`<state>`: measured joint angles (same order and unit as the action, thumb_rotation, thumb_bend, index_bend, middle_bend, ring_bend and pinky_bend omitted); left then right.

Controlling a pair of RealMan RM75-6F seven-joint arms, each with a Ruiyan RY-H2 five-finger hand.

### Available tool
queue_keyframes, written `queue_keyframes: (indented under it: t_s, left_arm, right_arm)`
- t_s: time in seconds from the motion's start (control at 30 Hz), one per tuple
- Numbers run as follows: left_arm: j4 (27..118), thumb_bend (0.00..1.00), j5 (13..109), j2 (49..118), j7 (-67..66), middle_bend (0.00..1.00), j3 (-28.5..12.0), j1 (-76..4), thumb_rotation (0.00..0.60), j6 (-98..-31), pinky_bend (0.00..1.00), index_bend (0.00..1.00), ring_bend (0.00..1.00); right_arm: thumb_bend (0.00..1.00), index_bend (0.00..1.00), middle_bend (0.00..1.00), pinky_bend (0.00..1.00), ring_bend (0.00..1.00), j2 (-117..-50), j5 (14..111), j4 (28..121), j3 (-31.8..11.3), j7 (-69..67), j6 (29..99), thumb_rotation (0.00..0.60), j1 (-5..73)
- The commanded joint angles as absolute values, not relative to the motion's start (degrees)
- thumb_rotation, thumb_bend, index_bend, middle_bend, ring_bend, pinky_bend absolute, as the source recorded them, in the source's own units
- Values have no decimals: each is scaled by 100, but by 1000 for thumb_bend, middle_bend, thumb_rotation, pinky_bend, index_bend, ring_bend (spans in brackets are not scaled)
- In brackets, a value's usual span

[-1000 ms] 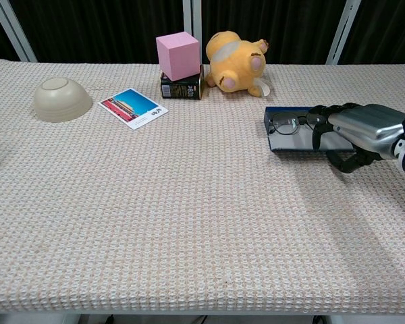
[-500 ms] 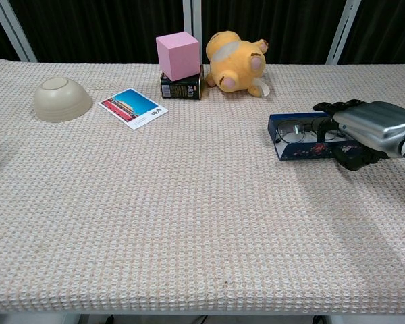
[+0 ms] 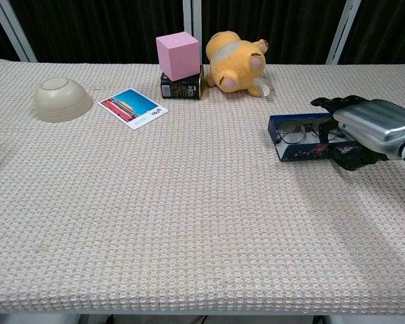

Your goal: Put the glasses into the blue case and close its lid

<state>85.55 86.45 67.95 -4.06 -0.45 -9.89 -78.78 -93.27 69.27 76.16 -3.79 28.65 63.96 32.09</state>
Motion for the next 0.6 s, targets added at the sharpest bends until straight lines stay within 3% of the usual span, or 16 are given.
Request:
queue_keyframes:
  t_s: [0.03, 0.27, 0.6]
  left_arm:
    - [8558, 19, 8643, 6796, -412, 0, -42, -993, 429, -7869, 74, 91, 0]
    - [8592, 20, 8653, 6789, -449, 0, -42, -1005, 431, -7868, 74, 91, 0]
    - [8608, 19, 8642, 6795, -450, 0, -57, -1026, 433, -7856, 74, 91, 0]
  right_arm:
    - [575, 660, 0, 0, 0, -9376, 6996, 7556, -407, 2829, 6485, 600, 3169]
    - [593, 744, 0, 0, 0, -9351, 7170, 7586, -436, 2719, 6664, 600, 3070]
    - [592, 769, 0, 0, 0, -8975, 7642, 7967, -234, 2759, 7128, 600, 2764]
